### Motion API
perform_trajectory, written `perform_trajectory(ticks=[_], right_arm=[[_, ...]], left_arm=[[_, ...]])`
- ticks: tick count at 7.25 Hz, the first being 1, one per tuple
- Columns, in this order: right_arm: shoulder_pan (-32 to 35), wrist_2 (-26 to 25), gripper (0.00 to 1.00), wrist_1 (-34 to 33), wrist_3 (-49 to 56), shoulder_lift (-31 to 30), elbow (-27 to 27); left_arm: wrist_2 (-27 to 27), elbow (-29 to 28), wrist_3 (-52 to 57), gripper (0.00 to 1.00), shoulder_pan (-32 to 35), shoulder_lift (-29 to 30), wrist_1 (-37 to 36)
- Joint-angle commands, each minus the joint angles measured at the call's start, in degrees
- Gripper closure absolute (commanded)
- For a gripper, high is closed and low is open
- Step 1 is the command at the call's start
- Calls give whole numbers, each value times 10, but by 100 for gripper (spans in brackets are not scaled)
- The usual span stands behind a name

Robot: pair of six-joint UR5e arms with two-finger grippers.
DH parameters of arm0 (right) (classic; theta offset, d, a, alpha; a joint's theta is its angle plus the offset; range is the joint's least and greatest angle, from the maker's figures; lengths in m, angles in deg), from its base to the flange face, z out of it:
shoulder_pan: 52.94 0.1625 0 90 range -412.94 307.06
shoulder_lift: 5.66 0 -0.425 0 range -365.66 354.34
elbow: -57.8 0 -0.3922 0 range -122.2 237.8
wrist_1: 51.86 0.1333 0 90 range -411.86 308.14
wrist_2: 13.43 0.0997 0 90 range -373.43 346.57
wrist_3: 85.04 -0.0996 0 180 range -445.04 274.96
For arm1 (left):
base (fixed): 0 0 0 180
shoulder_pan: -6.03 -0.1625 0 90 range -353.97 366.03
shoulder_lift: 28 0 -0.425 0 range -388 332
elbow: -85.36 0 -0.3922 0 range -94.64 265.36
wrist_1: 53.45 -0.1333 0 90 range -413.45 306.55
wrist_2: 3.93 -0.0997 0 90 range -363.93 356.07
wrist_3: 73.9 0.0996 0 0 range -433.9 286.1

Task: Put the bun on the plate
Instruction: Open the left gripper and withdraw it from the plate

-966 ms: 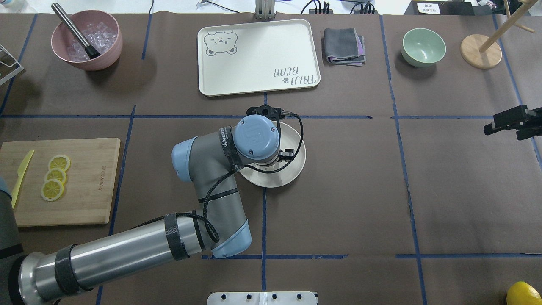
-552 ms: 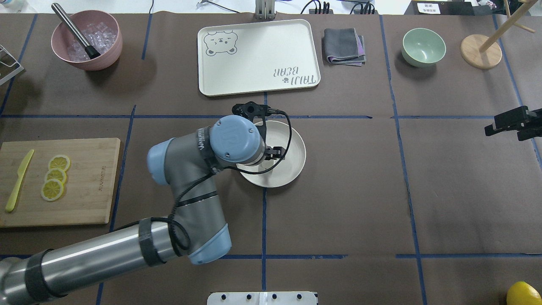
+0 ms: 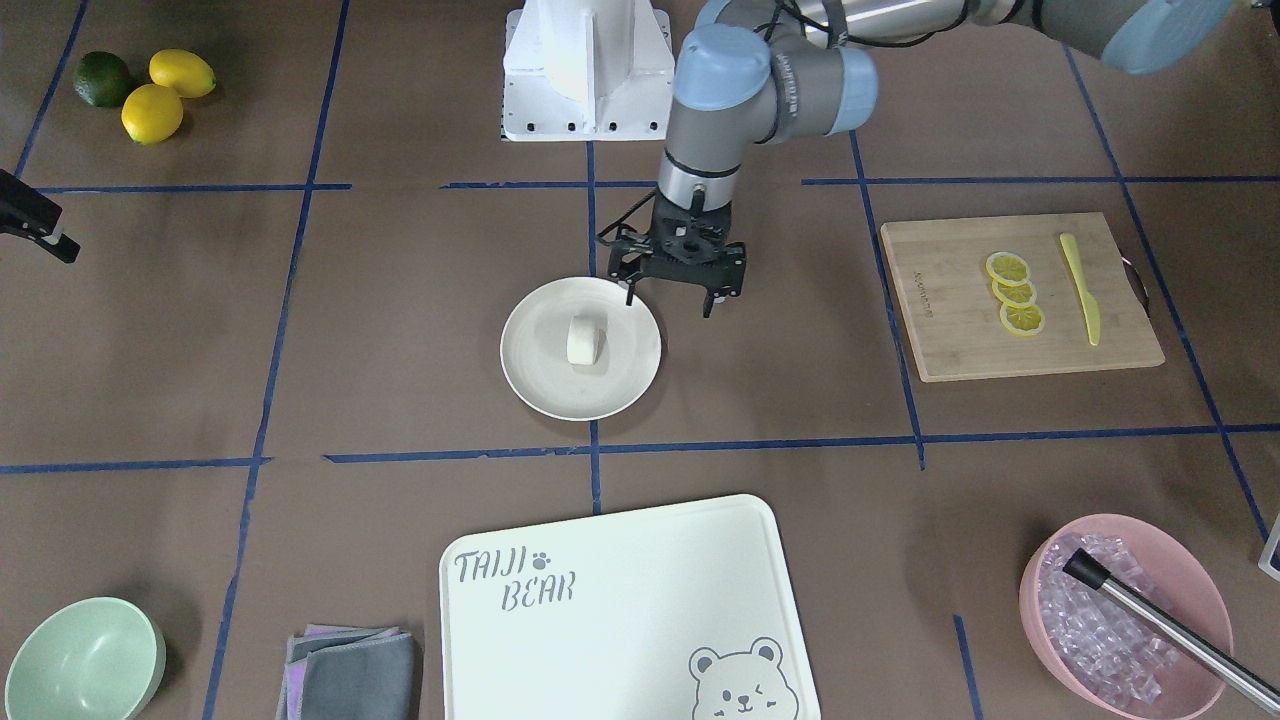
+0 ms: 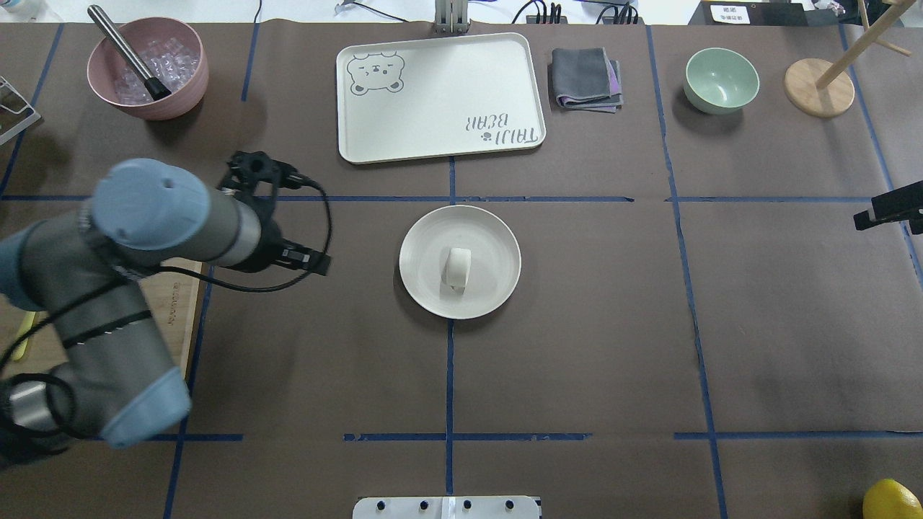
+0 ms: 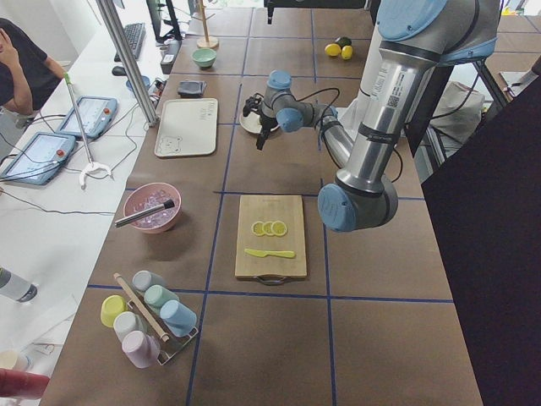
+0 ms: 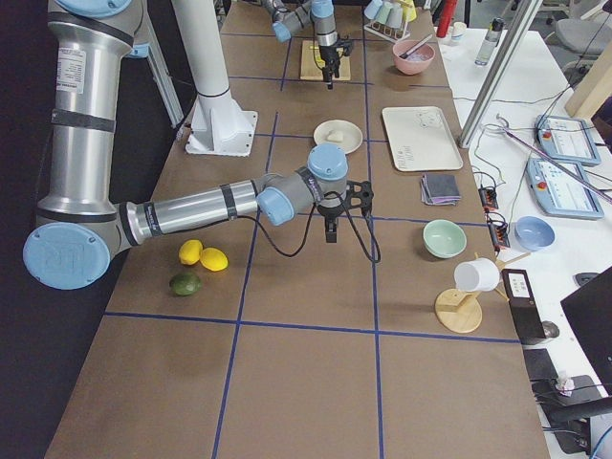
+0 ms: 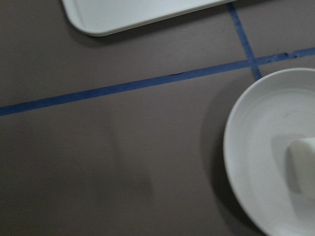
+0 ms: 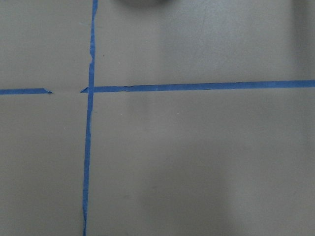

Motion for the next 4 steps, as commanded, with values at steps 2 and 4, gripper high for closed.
perform_trajectory(ticks=[2,4], right_arm=[[62,12,0,-6,126,-15,-49],[113,14,0,-70,262,-15,-71]], left_arm=[[173,16,263,1,198,-170,36],[315,-121,498,1,380,-186,28]])
